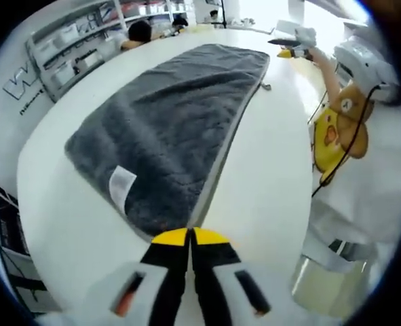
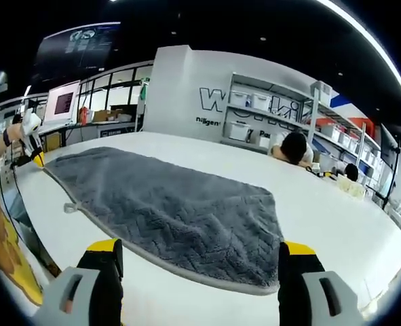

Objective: Fold the towel on the table until its edges align and the towel forms a compact rectangular stack.

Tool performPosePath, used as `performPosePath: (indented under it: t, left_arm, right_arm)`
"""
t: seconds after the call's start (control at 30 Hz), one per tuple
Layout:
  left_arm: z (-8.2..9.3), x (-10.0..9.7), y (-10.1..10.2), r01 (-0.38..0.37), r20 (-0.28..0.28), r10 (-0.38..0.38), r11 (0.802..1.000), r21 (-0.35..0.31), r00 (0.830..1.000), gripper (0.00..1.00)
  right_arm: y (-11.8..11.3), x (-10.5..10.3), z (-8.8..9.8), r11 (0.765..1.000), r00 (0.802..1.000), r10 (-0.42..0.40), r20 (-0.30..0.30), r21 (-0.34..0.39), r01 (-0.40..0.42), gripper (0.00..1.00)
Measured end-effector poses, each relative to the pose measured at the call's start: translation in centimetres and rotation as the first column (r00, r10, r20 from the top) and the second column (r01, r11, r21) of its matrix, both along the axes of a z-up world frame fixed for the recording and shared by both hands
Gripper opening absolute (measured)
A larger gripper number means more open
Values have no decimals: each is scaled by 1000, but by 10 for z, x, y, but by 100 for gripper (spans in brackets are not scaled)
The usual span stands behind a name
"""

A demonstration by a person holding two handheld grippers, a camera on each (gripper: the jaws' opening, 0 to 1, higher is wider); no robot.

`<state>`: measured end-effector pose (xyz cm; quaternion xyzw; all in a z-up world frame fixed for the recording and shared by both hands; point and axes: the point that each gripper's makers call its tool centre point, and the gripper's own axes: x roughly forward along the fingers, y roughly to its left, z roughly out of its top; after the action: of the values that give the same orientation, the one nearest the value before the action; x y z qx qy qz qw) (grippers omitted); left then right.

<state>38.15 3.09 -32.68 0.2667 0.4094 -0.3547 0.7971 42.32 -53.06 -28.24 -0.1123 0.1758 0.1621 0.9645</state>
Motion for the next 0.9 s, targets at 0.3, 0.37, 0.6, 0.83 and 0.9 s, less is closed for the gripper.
performPosePath:
  t: [0.3,0.37,0.6,0.83,0.9]
  left_arm:
    - [-2,-3,-1,-4,-7,3,1000,-24,1000,5]
    - [0,-4,-3,-16,-4,15,998,-53,1000,7]
    - [20,4,0,-99,108,116,984,-146,987,15]
    - [40,9,-1,-192,230,270,931,-311,935,21]
    - [42,9,1,-213,242,302,918,-336,922,22]
  right_arm:
    - [2,0,0,1000,1000,3,-3,-4,-3,99]
    - [2,0,-1,1000,1000,3,-5,-5,-3,99]
    - [1,1,-1,1000,1000,-2,-4,-4,2,99]
    - [-2,1,-3,1000,1000,-7,-9,-1,7,99]
    - [-2,2,-4,1000,1000,-8,-10,-1,8,99]
